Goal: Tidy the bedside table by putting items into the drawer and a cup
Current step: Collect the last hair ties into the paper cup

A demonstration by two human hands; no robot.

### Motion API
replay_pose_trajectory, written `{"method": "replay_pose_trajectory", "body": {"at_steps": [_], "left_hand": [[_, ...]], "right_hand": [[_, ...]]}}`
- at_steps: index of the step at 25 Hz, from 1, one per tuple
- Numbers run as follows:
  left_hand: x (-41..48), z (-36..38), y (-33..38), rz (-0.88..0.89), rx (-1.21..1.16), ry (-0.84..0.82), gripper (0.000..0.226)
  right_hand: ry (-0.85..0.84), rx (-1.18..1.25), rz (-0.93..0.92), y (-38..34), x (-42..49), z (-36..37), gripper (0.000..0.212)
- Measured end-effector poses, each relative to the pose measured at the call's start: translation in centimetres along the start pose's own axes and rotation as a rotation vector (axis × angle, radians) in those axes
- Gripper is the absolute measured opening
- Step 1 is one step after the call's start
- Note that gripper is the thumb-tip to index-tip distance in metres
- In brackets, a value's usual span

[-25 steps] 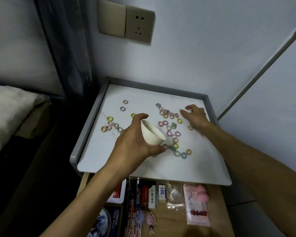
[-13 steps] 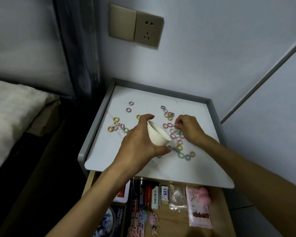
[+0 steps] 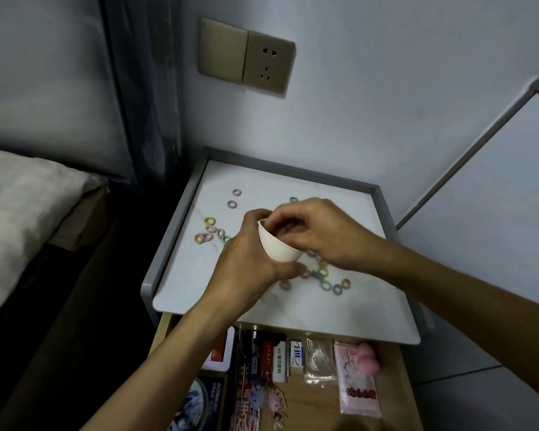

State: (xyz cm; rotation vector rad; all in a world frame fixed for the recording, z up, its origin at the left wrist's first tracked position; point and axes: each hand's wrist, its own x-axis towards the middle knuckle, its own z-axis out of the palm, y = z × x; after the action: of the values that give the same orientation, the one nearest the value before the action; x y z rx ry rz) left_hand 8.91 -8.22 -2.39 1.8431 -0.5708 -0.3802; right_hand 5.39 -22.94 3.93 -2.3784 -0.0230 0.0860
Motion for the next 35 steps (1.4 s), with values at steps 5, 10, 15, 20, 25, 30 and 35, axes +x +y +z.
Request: {"method": "replay_pose_trajectory", "body": {"at_steps": [5, 10, 15, 20, 25, 30, 35], "left_hand": [[0.2, -0.8, -0.3, -0.009, 0.036, 0.063, 0.090], [0.4, -1.4, -0.4, -0.016, 0.040, 0.070, 0.092], [0.6, -1.7, -0.4, -0.003, 0.077, 0.078, 0.091], [0.8, -2.0, -0.4, 0.015, 0.104, 0.076, 0.091], [0.7, -1.7, -0.4, 0.013, 0.120, 0.056, 0.092], [0.5, -1.7, -0.5, -0.009, 0.127, 0.048, 0.093], [0.9, -1.9, -0.3, -0.039, 0.047, 0.076, 0.089]], "right_hand": [[0.124, 0.111, -0.002, 1.4, 1.5, -1.9, 0.018], [0.383, -0.046, 0.334, 10.2, 6.1, -4.7, 0.013], [0.340, -0.226, 0.571, 16.6, 8.1, -1.9, 0.044], [0.387, -0.281, 0.417, 16.7, 8.1, 0.6, 0.014], [0.297, -0.426, 0.377, 15.6, 7.9, 1.1, 0.013], [0.431, -0.050, 0.239, 8.9, 6.5, -2.1, 0.006], [0.041, -0.016, -0.096, -0.5, 3.5, -1.8, 0.015]]}}
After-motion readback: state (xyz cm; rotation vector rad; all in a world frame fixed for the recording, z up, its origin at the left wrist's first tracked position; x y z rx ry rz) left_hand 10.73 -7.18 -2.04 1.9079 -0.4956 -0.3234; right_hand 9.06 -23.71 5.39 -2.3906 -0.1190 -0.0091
